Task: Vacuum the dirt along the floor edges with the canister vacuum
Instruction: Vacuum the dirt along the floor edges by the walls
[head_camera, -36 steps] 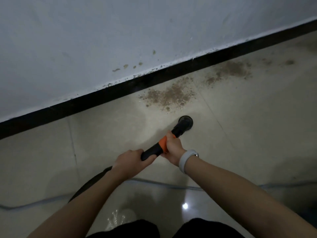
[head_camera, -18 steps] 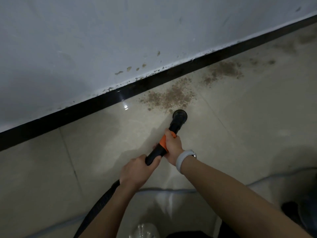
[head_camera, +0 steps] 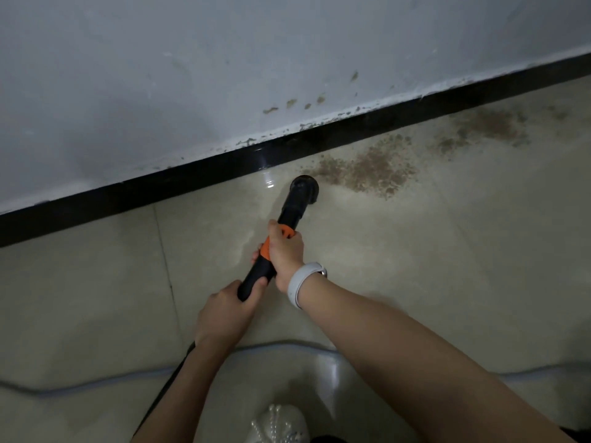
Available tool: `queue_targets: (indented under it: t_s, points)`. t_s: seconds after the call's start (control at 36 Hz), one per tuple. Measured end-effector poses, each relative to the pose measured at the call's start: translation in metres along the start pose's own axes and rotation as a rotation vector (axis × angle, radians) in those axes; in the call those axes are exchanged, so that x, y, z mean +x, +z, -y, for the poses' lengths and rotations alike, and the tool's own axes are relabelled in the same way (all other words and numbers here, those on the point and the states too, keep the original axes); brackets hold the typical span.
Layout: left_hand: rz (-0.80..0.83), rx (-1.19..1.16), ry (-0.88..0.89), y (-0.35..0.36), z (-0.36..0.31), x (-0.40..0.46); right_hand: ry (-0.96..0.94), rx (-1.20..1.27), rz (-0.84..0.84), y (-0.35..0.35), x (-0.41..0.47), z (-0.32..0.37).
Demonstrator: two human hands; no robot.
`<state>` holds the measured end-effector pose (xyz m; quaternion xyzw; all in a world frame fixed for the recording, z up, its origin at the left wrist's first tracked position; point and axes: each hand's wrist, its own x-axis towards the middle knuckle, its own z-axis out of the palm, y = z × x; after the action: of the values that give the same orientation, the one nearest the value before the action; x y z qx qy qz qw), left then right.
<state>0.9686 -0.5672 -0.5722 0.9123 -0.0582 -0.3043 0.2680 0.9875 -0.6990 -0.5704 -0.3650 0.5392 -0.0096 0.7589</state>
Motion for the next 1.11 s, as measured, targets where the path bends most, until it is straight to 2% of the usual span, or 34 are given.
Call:
queue_targets:
  t_s: [0.25, 0.47, 0.83, 1.11]
  points:
    - [-0.117, -0.086, -0.104, 0.008, -0.005, -0.004, 0.025, -0.162, 0.1, 0.014, 0.014, 0.005]
    - [-0.158, -0.119, -0.103, 0.013, -0.012, 0.002, 0.011, -0.188, 0.159, 0.019, 0.022, 0.01]
    - [-0.104, -0.118, -0.064, 0.036, -0.047, 0.021, -0.067, -0.163, 0.007, -0.008, 0.044, 0.033]
    - [-0.064, -0.146, -0.002, 0.039, -0.064, 0.031, -0.078, -0.193, -0.015, -0.019, 0.053, 0.05]
